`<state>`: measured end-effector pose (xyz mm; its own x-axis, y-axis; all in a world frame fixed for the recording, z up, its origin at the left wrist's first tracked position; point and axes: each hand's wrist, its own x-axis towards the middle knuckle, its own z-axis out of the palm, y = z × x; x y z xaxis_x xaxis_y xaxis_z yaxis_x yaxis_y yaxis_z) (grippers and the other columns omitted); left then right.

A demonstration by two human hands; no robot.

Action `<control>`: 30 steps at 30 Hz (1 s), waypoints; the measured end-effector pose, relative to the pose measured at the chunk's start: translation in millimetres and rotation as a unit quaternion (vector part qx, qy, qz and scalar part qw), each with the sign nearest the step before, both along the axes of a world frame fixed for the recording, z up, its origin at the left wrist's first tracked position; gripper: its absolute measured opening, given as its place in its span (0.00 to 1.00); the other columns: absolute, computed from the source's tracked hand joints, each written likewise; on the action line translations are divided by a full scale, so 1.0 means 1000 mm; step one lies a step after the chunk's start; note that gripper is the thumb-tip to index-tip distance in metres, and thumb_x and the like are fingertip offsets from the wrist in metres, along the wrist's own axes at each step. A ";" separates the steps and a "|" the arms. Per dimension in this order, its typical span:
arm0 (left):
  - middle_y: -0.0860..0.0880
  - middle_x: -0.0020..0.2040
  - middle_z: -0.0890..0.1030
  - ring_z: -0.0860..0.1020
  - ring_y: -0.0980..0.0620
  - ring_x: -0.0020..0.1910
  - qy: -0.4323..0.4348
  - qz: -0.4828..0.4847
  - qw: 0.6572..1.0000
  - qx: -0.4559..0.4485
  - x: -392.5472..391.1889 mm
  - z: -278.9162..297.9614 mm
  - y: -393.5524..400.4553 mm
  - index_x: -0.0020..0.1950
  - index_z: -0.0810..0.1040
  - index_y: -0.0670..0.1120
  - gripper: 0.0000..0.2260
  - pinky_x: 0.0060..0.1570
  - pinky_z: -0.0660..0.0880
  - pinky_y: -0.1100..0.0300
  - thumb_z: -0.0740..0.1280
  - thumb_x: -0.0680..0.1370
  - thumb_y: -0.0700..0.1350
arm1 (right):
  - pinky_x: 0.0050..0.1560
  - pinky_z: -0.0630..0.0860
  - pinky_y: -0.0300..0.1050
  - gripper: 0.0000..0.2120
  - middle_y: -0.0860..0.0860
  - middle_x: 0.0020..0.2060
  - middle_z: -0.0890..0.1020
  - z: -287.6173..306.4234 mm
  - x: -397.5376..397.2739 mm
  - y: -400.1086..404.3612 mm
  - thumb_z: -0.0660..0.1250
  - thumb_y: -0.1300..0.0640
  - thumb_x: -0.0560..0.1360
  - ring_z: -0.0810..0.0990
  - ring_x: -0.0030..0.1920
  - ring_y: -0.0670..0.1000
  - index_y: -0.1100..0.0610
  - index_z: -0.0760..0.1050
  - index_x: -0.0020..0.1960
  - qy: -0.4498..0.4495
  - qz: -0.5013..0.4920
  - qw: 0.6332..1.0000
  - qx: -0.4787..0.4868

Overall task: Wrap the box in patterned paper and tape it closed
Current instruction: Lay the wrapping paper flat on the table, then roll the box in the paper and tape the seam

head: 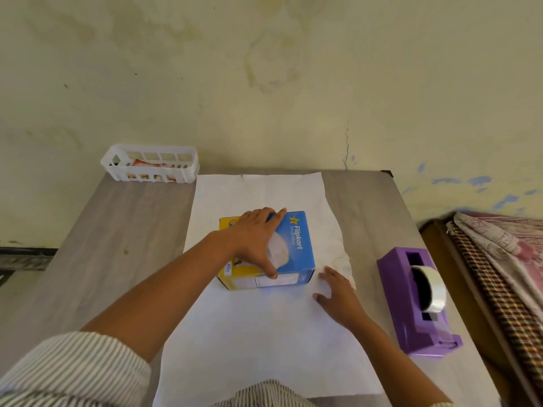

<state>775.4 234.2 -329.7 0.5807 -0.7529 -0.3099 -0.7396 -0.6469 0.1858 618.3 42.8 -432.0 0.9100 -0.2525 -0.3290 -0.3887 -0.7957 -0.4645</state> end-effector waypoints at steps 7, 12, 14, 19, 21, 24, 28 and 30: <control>0.48 0.74 0.53 0.54 0.46 0.73 0.004 0.005 1.000 0.016 0.042 0.003 -0.018 0.76 0.37 0.50 0.62 0.73 0.54 0.52 0.75 0.58 0.67 | 0.73 0.48 0.40 0.34 0.48 0.77 0.53 -0.003 -0.004 -0.003 0.70 0.53 0.73 0.52 0.76 0.49 0.52 0.59 0.75 0.014 0.031 0.999 -0.034; 0.50 0.75 0.52 0.53 0.46 0.73 0.031 0.021 0.999 0.019 0.062 -0.006 -0.025 0.76 0.36 0.52 0.61 0.73 0.54 0.50 0.74 0.58 0.68 | 0.73 0.54 0.41 0.33 0.46 0.76 0.55 0.003 0.002 -0.007 0.70 0.51 0.73 0.55 0.75 0.49 0.52 0.61 0.74 0.046 0.045 0.997 -0.030; 0.50 0.76 0.49 0.49 0.46 0.74 0.030 0.007 0.999 0.013 0.066 -0.013 -0.025 0.76 0.35 0.51 0.61 0.74 0.46 0.51 0.74 0.60 0.68 | 0.69 0.62 0.39 0.26 0.47 0.72 0.65 0.012 0.014 -0.016 0.69 0.50 0.74 0.64 0.70 0.48 0.53 0.68 0.69 0.057 0.049 0.997 -0.013; 0.49 0.77 0.38 0.35 0.51 0.75 -0.028 -0.037 0.999 -0.004 0.064 -0.030 -0.018 0.74 0.29 0.50 0.58 0.72 0.32 0.50 0.67 0.64 0.72 | 0.44 0.67 0.37 0.08 0.51 0.50 0.83 0.049 0.088 -0.045 0.65 0.57 0.77 0.79 0.49 0.50 0.56 0.80 0.53 -0.025 -0.011 0.999 -0.023; 0.48 0.76 0.36 0.34 0.50 0.74 -0.047 -0.047 0.998 -0.004 0.064 -0.033 -0.017 0.73 0.27 0.50 0.57 0.72 0.32 0.49 0.63 0.64 0.73 | 0.44 0.69 0.39 0.07 0.55 0.49 0.83 0.055 0.130 -0.056 0.65 0.60 0.76 0.80 0.49 0.53 0.58 0.81 0.50 -0.066 -0.032 0.997 -0.022; 0.48 0.77 0.36 0.34 0.50 0.74 -0.076 -0.049 0.995 -0.031 0.063 -0.038 -0.014 0.73 0.28 0.50 0.55 0.72 0.33 0.49 0.58 0.62 0.75 | 0.50 0.71 0.41 0.09 0.56 0.51 0.83 0.050 0.190 -0.066 0.67 0.59 0.75 0.80 0.52 0.56 0.60 0.80 0.53 -0.079 0.010 0.996 -0.033; 0.49 0.77 0.37 0.34 0.50 0.75 -0.094 -0.042 0.992 -0.071 0.057 -0.045 -0.008 0.76 0.34 0.51 0.53 0.73 0.36 0.48 0.56 0.64 0.75 | 0.62 0.66 0.42 0.21 0.55 0.65 0.75 0.034 0.253 -0.071 0.67 0.53 0.76 0.72 0.65 0.55 0.59 0.71 0.67 -0.044 0.085 0.995 -0.035; 0.49 0.77 0.37 0.34 0.51 0.75 -0.094 -0.044 0.991 -0.081 0.057 -0.044 -0.008 0.76 0.35 0.50 0.53 0.72 0.36 0.48 0.56 0.63 0.75 | 0.67 0.60 0.43 0.28 0.55 0.71 0.67 0.026 0.276 -0.072 0.66 0.51 0.76 0.65 0.71 0.54 0.59 0.63 0.73 -0.018 0.113 0.992 -0.051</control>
<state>832.2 226.5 -374.0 0.5464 -0.8344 -0.0730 -0.8235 -0.5510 0.1349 894.0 -29.4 -405.7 0.9575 -0.0720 -0.2792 -0.1808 -0.9043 -0.3868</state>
